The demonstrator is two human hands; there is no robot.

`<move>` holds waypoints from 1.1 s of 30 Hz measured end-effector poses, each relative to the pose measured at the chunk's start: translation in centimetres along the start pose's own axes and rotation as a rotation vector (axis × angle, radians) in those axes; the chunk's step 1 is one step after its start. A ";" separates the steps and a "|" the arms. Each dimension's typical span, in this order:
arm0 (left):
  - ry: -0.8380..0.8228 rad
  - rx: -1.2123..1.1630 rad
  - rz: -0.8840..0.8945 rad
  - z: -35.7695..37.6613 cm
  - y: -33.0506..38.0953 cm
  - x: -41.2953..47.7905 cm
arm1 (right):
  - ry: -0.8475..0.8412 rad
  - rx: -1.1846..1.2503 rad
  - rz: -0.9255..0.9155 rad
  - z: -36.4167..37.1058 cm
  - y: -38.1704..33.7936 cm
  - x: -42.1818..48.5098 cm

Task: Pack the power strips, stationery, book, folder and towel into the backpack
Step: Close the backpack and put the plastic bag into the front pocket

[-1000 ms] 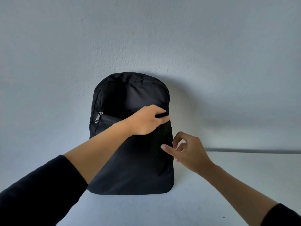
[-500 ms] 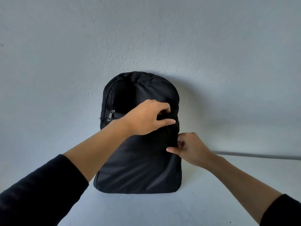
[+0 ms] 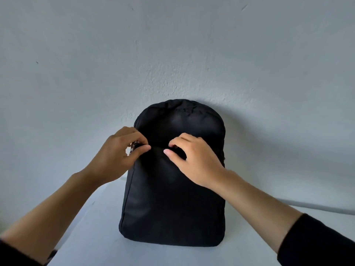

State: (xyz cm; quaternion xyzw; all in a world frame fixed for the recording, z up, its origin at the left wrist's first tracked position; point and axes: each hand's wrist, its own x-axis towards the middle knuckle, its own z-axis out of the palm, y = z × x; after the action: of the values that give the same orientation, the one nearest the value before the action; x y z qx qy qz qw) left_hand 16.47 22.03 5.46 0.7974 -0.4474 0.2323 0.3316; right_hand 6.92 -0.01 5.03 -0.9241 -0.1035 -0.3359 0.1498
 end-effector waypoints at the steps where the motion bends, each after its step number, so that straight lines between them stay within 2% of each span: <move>1: 0.048 -0.009 -0.032 0.2 0.0 -0.3 | -0.012 0.013 -0.006 0.7 -0.4 0.8; 3: 0.169 -0.073 -0.175 1.0 -0.3 -1.0 | -0.041 0.054 -0.014 1.5 -1.4 2.1; 5: 0.220 -0.269 -0.479 1.6 -0.8 -0.9 | -0.131 0.132 -0.031 1.9 -2.3 3.2; 7: 0.106 -0.552 -0.699 1.9 -1.3 -0.4 | -0.223 0.145 -0.069 2.1 -2.9 4.0; 8: 0.057 -0.640 -0.723 1.8 -1.4 -0.2 | -0.247 0.127 -0.091 2.3 -3.2 4.4; 12: -0.013 -0.541 -0.588 0.9 -2.3 0.7 | -0.233 0.094 -0.087 3.5 -3.8 5.6; 16: -0.078 -0.477 -0.561 0.7 -2.7 1.1 | -0.206 0.055 -0.104 4.5 -4.5 5.8; 21: -0.066 -0.614 -0.563 0.9 -2.6 0.4 | -0.084 0.160 0.008 4.7 -4.9 5.8; 25: -0.106 -0.741 -0.584 1.1 -2.3 -0.7 | -0.140 0.211 0.068 4.6 -5.2 6.0; 29: -0.099 -0.576 -0.531 0.8 -2.8 -0.9 | -0.132 0.325 0.180 4.5 -4.7 5.7; 33: -0.082 -0.455 -0.512 1.0 -3.2 -0.4 | -0.169 0.307 0.185 3.2 -3.3 5.8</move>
State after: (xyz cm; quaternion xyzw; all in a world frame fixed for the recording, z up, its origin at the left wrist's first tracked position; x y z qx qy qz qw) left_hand 19.11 22.71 3.47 0.7981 -0.2860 0.0036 0.5303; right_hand 12.24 4.73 7.16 -0.9209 -0.0803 -0.2223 0.3101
